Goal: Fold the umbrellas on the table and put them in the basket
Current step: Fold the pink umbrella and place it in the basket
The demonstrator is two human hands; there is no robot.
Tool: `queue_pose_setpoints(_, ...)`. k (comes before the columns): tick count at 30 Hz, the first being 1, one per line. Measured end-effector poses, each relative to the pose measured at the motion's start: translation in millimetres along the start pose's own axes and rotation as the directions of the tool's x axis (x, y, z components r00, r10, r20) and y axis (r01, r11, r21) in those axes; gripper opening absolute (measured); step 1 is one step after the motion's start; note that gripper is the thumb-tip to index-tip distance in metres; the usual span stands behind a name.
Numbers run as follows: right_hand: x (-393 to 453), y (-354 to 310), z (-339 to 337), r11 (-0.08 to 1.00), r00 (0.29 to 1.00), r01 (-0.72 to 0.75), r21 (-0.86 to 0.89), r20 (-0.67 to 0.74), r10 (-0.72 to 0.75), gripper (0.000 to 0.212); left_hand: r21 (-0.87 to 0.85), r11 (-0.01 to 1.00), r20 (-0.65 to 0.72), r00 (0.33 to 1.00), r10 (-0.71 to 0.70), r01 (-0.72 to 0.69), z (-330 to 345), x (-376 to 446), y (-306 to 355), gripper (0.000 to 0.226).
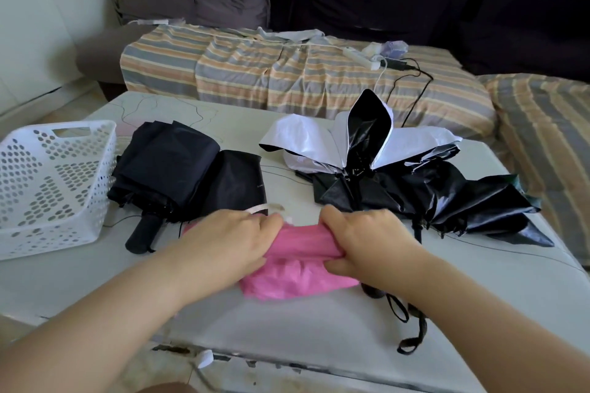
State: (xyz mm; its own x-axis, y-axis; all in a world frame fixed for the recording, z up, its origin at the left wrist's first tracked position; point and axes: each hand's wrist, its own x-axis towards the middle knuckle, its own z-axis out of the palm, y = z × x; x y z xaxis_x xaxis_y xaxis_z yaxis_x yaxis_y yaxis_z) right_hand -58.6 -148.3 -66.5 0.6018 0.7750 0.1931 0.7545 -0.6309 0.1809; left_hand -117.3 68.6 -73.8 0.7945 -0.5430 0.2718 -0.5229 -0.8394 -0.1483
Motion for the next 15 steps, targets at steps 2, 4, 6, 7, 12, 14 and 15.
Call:
queue_pose_setpoints(2,3,3,-12,0.999,0.997,0.019,-0.027,-0.079,-0.021,0.046,0.001,0.998,-0.042,0.997,-0.069,0.069,-13,5,2,0.037)
queue_pose_setpoints(4,4,8,-15,0.998,0.985,0.045,-0.034,-0.163,-0.05,0.038,-0.081,0.983,0.016,0.986,-0.167,0.167,-29,13,4,0.026)
queue_pose_setpoints(6,1,8,-14,0.995,0.977,0.074,-0.073,-0.197,-0.087,0.035,-0.242,0.923,0.299,0.928,-0.221,0.298,-33,21,0,0.036)
queue_pose_setpoints(7,-1,9,-11,0.993,0.975,0.083,-0.084,-0.199,-0.098,0.036,-0.304,0.89,0.399,0.894,-0.204,0.339,-32,25,-1,0.037)
queue_pose_setpoints(12,-15,7,-2,0.997,0.998,-0.017,0.071,-0.066,0.022,0.038,-0.205,0.939,0.316,0.927,-0.202,0.275,-11,24,16,0.041)
queue_pose_setpoints(14,-22,8,-8,0.94,0.952,-0.183,0.288,0.289,0.097,0.039,-0.126,0.972,0.174,0.969,-0.176,0.199,1,18,25,0.046)
queue_pose_setpoints(15,-25,10,-9,0.867,0.885,-0.29,0.406,0.459,0.082,0.038,-0.077,0.99,0.119,0.987,-0.111,0.12,6,16,28,0.046)
